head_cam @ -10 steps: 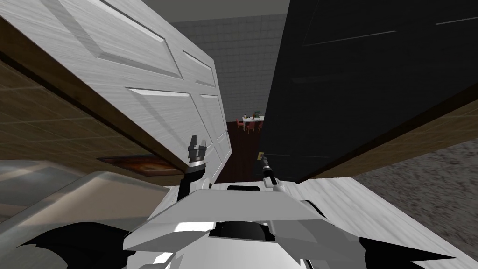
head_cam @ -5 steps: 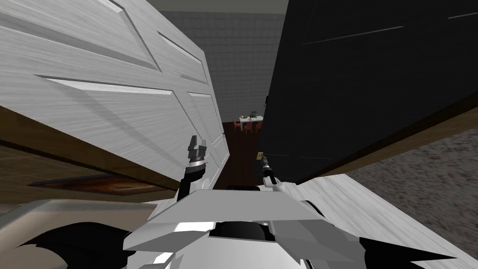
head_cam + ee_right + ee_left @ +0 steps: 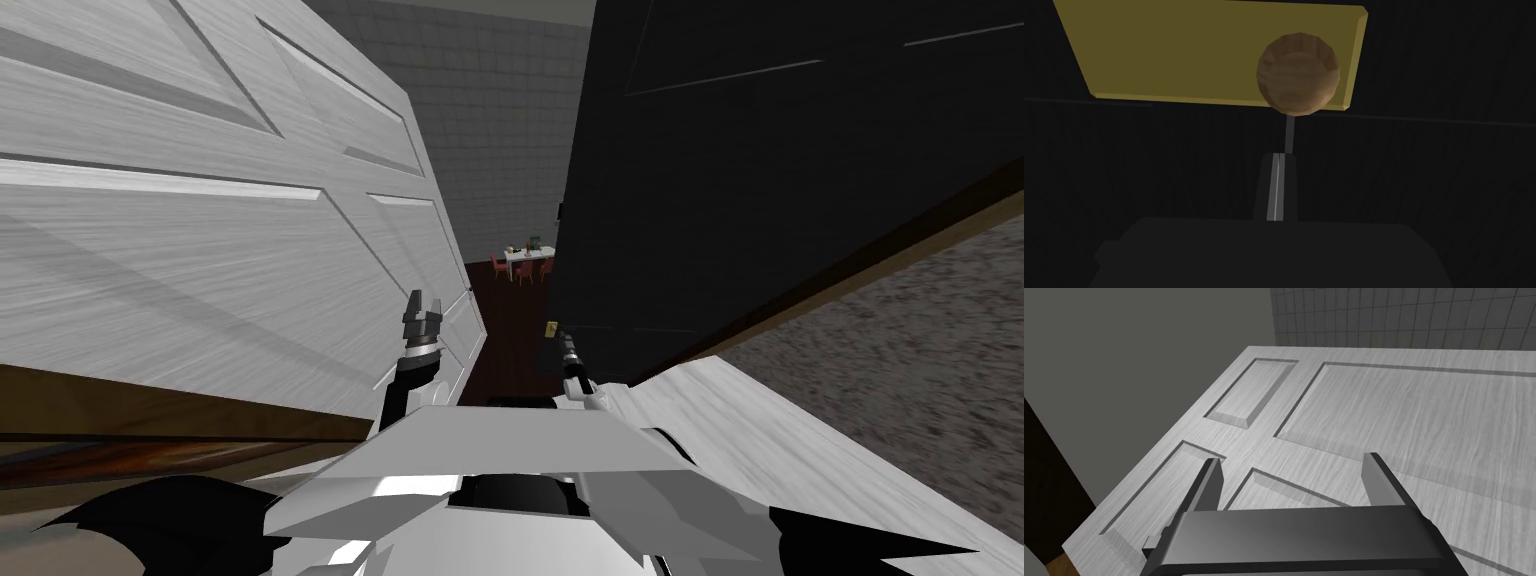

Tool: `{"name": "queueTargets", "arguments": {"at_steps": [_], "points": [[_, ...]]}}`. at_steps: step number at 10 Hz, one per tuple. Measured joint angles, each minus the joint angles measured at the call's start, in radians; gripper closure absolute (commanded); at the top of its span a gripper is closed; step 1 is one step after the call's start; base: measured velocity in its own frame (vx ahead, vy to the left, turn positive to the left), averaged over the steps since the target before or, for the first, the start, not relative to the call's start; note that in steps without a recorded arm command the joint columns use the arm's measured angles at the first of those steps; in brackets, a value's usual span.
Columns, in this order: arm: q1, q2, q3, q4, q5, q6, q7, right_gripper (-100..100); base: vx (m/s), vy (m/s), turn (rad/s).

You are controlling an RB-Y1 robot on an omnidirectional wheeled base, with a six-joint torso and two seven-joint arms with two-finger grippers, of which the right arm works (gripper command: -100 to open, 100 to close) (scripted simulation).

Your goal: Push the door open

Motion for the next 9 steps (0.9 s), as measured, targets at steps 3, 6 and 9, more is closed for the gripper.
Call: {"name": "queueTargets", "arguments": {"at_steps": [3,6,9], "points": [[-0.003,0.007,0.001,0.001,-0.001,0.004,-0.002,-100,-0.208,0.082,-0.037],[-0.008,0.019,0.003,0.002,-0.002,0.007,-0.003,-100,-0.191,0.077,-0.028],[-0.006,0.018,0.001,0.004,-0.003,0.004,-0.002,-100,0.152,0.006,0.021]]}}
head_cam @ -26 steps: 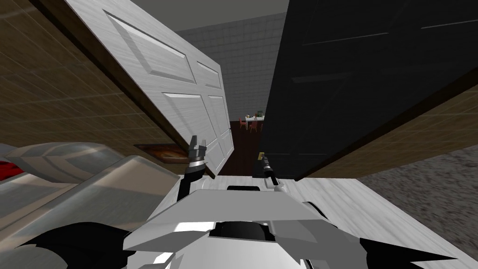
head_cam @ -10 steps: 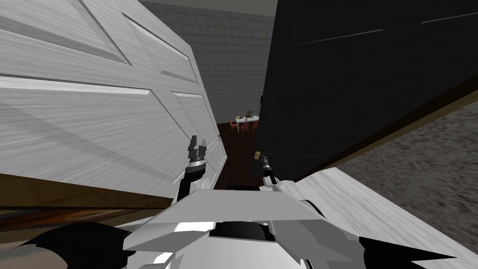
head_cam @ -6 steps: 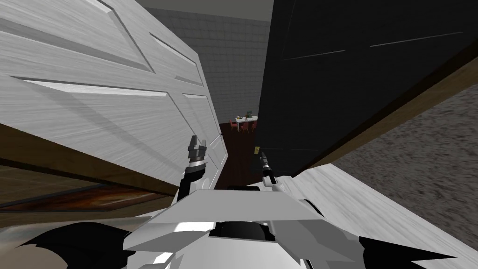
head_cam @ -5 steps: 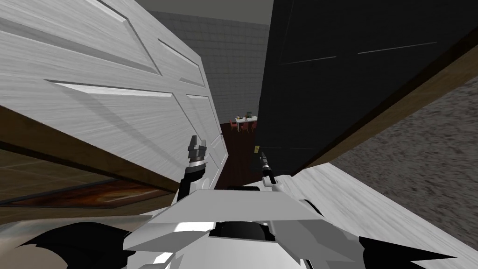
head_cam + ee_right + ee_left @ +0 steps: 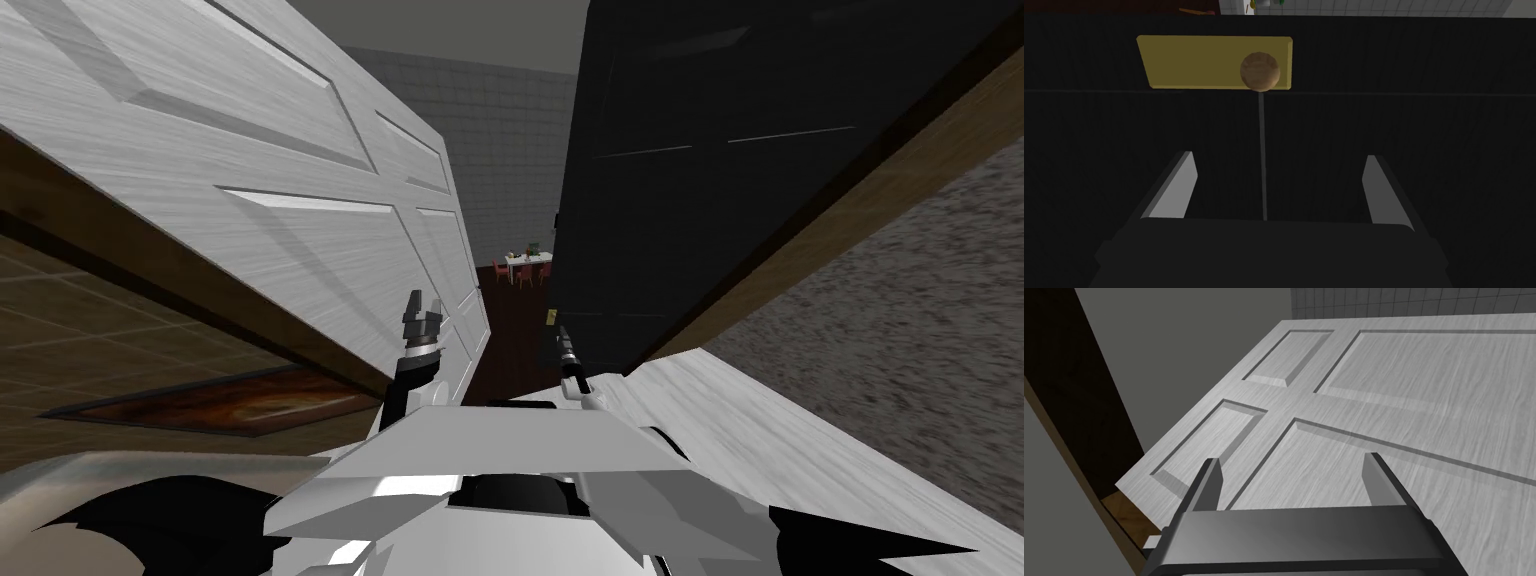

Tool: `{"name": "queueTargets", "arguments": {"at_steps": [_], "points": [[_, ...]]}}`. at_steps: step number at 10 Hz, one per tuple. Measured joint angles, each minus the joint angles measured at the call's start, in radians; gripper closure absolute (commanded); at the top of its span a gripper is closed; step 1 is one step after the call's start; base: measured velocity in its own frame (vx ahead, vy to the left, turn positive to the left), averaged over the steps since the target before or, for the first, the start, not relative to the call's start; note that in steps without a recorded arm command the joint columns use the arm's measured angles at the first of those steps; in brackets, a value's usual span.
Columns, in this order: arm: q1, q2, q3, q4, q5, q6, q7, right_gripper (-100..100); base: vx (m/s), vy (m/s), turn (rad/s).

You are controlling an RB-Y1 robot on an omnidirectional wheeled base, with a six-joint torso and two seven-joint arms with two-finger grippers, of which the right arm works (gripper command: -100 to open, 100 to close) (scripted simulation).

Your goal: Push the door open

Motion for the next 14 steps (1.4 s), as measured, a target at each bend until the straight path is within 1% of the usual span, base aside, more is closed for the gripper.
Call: {"name": "queueTargets", "arguments": {"at_steps": [2,5,8,9,14], "points": [[0.003,-0.002,-0.003,-0.004,-0.002,-0.002,0.002,-100,0.208,-0.019,0.034],[0.004,-0.003,-0.009,0.002,-0.005,-0.013,0.005,-100,0.209,-0.017,0.031],[0.005,0.0,-0.014,0.008,-0.008,-0.022,0.007,-100,0.14,-0.01,0.011],[0.006,0.001,-0.013,0.009,-0.007,-0.024,0.007,100,-0.019,0.003,0.005],[0.006,0.0,-0.013,0.009,-0.007,-0.021,0.008,100,-0.013,0.001,0.001]]}}
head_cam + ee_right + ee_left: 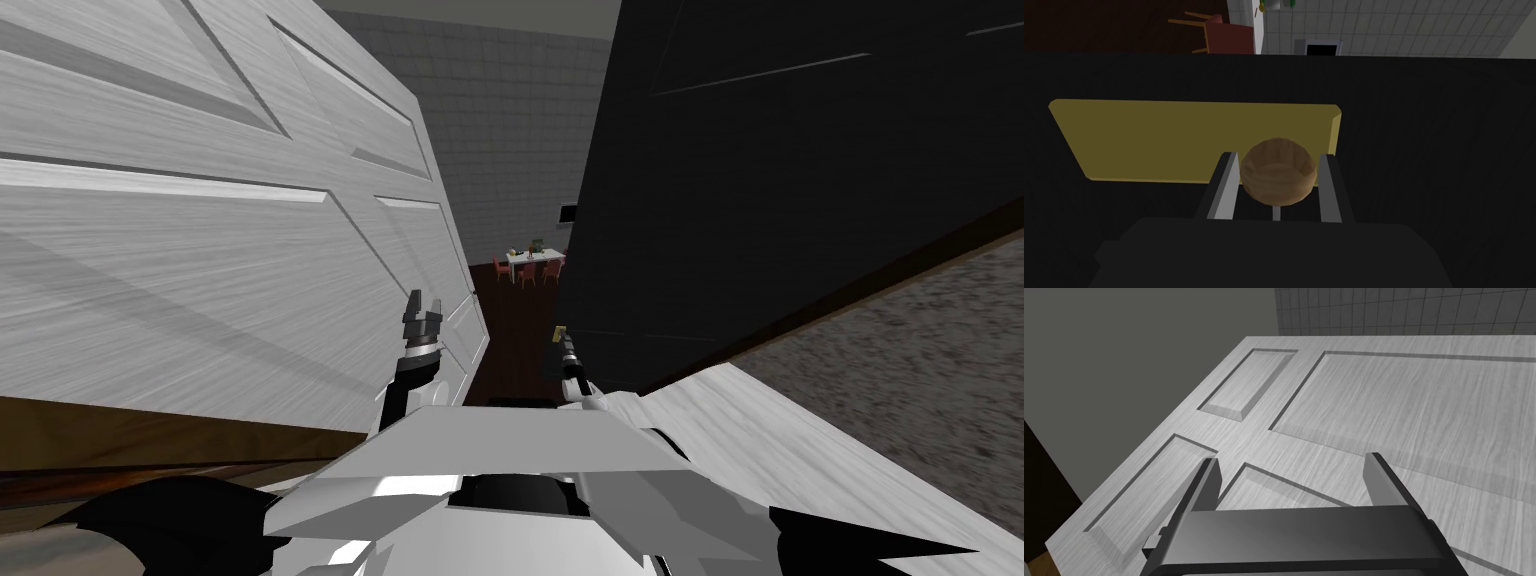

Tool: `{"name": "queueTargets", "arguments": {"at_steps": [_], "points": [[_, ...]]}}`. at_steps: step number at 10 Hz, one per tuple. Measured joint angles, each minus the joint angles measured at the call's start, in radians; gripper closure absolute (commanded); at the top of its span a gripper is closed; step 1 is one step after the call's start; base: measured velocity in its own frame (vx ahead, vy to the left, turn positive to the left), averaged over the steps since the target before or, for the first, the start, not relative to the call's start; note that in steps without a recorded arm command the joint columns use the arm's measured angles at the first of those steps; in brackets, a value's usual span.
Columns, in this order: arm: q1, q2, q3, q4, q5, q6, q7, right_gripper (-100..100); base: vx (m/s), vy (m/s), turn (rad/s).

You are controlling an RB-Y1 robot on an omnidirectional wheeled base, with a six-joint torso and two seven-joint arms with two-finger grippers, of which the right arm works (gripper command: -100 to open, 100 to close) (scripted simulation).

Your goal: Push the door open

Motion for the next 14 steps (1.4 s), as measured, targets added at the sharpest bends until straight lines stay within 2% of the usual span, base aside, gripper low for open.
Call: {"name": "queueTargets", "arguments": {"at_steps": [2,3,4,6,7,8,10,11,12,13,14], "points": [[0.002,0.002,-0.003,0.003,-0.002,0.003,0.004,100,0.124,0.007,-0.039],[0.0,0.003,-0.008,0.018,-0.005,-0.002,0.01,100,0.158,0.03,-0.043],[-0.014,0.002,-0.016,0.042,-0.01,-0.014,0.016,100,0.113,0.015,-0.018],[-0.016,-0.003,-0.021,0.027,-0.012,-0.013,0.019,100,0.095,-0.008,-0.021],[-0.008,0.004,-0.027,0.01,-0.015,-0.003,0.03,100,0.182,0.013,-0.075],[-0.01,-0.001,-0.033,0.019,-0.019,-0.004,0.035,100,0.196,0.012,-0.075],[0.014,-0.001,-0.05,-0.029,-0.028,0.021,0.055,100,0.174,0.03,-0.058],[0.011,-0.007,-0.055,-0.026,-0.03,0.016,0.058,100,0.054,0.001,0.006],[-0.02,-0.012,-0.061,0.02,-0.035,-0.007,0.056,100,0.147,-0.011,-0.118],[-0.016,-0.015,-0.074,0.021,-0.042,-0.012,0.063,100,0.169,0.006,-0.12],[-0.009,-0.012,-0.085,0.007,-0.047,-0.006,0.076,-100,-0.043,0.076,-0.07]]}}
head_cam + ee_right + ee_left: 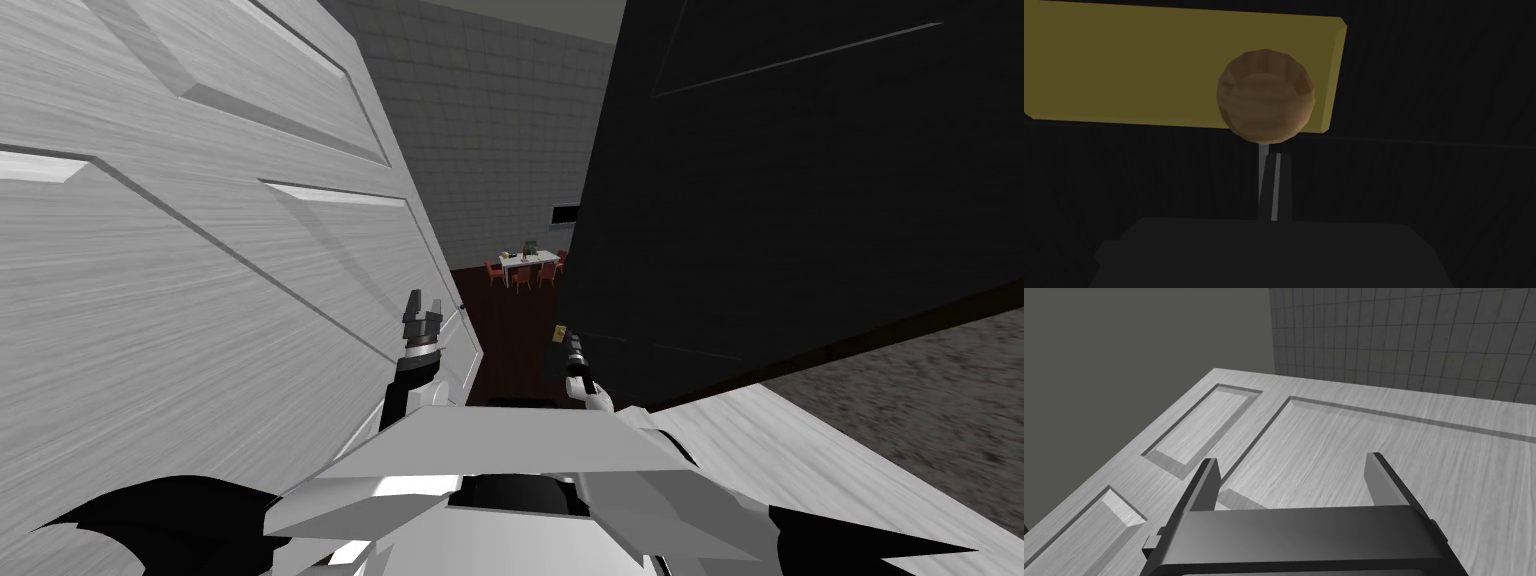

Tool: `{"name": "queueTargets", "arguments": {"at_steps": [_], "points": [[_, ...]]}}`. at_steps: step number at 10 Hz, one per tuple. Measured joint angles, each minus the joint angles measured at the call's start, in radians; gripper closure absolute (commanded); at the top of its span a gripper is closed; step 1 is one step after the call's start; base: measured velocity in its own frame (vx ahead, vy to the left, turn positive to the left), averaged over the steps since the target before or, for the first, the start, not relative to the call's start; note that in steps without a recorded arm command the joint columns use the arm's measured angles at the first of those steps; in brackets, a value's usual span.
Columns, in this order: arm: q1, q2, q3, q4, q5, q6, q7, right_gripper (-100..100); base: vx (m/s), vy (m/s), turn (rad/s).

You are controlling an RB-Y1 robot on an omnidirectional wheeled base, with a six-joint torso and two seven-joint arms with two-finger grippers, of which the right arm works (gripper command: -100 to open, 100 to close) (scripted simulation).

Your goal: Push the door open

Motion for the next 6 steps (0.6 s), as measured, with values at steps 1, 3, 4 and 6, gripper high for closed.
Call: {"name": "queueTargets", "arguments": {"at_steps": [1,3,4,6], "points": [[-0.001,0.002,-0.002,-0.003,-0.002,0.004,0.003,-100,-0.198,0.099,-0.034],[0.0,0.007,-0.003,-0.01,-0.005,0.013,0.001,-100,-0.217,0.144,-0.041],[-0.004,0.012,-0.004,-0.004,-0.007,0.014,0.001,-100,-0.203,0.123,-0.049],[0.001,0.024,-0.005,-0.02,-0.01,0.027,0.002,-100,-0.182,0.083,-0.032]]}}
